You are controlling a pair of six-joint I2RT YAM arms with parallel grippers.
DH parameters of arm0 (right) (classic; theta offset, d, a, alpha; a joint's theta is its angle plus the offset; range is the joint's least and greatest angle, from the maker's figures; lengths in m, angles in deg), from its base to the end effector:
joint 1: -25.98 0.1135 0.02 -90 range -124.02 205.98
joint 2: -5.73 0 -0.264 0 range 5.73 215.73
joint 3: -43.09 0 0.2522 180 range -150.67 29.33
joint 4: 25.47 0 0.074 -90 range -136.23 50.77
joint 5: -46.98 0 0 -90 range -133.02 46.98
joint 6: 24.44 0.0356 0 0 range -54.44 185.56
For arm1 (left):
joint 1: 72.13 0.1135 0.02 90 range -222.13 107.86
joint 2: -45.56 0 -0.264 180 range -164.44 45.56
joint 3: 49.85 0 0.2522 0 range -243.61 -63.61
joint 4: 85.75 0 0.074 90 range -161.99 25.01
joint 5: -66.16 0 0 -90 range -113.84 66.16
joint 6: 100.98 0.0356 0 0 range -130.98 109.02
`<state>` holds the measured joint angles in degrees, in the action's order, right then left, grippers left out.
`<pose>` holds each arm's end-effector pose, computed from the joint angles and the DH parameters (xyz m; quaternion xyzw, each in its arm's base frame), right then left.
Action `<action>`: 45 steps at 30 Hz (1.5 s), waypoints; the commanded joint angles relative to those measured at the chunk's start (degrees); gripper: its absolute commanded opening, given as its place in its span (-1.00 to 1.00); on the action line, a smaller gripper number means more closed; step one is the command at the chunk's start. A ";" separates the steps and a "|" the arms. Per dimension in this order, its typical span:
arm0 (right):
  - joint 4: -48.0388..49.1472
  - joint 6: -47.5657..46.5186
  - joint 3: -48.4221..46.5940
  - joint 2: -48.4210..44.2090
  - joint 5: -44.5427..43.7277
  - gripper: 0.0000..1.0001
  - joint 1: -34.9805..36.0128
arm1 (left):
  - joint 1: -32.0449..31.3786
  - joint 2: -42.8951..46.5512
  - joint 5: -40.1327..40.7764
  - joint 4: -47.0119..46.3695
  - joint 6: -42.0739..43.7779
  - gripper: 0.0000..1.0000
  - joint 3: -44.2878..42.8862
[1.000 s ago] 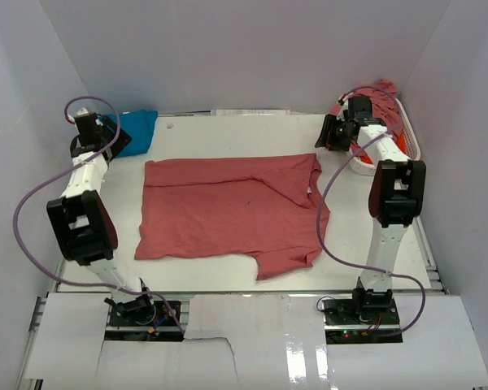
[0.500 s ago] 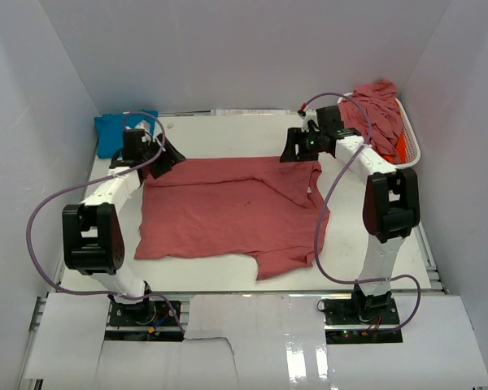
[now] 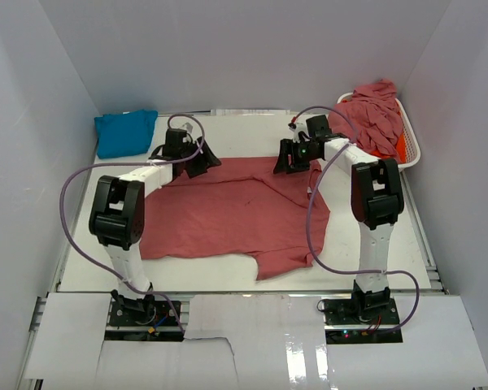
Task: Fold and stack the t-shirts
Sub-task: Fold the flattened tshirt in 1/3 of the way
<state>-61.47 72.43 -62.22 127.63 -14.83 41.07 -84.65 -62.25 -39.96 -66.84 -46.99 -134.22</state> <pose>0.4448 0.1374 0.1819 -0.1437 0.9107 0.2857 0.2614 0.4002 -0.0990 0.1916 -0.1289 0.8983 -0.2813 0.3119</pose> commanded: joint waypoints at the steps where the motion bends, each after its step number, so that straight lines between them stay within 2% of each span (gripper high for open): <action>1: 1.94 -1.07 -3.46 0.96 1.79 0.33 0.55 | -2.16 -1.52 -0.22 -2.51 -0.02 0.45 -5.75; 12: -0.09 -2.92 -9.61 5.36 1.70 0.32 0.64 | -3.74 -12.60 -4.18 -3.04 -2.22 0.45 -18.24; 20: 0.44 -3.97 -7.86 6.50 1.96 0.25 0.64 | -4.80 -17.78 -5.32 -3.65 -5.12 0.47 -21.15; 27: 1.14 -3.36 -5.75 5.71 2.67 -0.45 0.55 | -7.08 -19.10 -6.64 -4.18 -6.18 0.48 -22.29; 30: 1.59 -3.18 -4.87 5.27 2.75 -0.49 0.64 | -7.79 -20.07 -6.82 -4.09 -6.35 0.48 -22.90; 32: 1.58 -3.27 -4.69 5.36 2.84 -0.41 0.64 | -8.05 -20.51 -7.08 -4.09 -6.62 0.48 -23.08; 33: 1.59 -3.27 -4.61 5.27 2.93 -0.30 0.64 | -8.14 -20.77 -7.26 -4.09 -6.70 0.48 -23.17; 34: 1.76 -3.36 -4.34 5.27 3.02 -0.31 0.73 | -8.23 -20.86 -7.35 -4.18 -6.71 0.48 -23.17; 35: 1.85 -3.36 -4.17 5.27 3.10 -0.37 0.64 | -8.40 -20.95 -7.26 -4.09 -6.62 0.48 -23.26; 36: 1.94 -3.36 -3.99 5.36 3.02 -0.58 0.64 | -8.49 -20.95 -7.35 -4.01 -6.53 0.48 -23.43; 38: 1.85 -3.45 -3.64 5.27 3.19 -0.80 0.64 | -8.76 -21.13 -7.09 -3.74 -6.27 0.49 -23.78; 45: 3.25 -3.01 -0.30 2.20 5.47 -0.85 0.64 | -9.02 -21.92 -6.47 -3.04 -5.91 0.49 -23.87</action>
<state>-59.08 69.66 -63.93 133.47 -11.55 41.75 -93.15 -84.33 -46.21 -70.44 -53.31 -156.36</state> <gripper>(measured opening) 0.084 0.743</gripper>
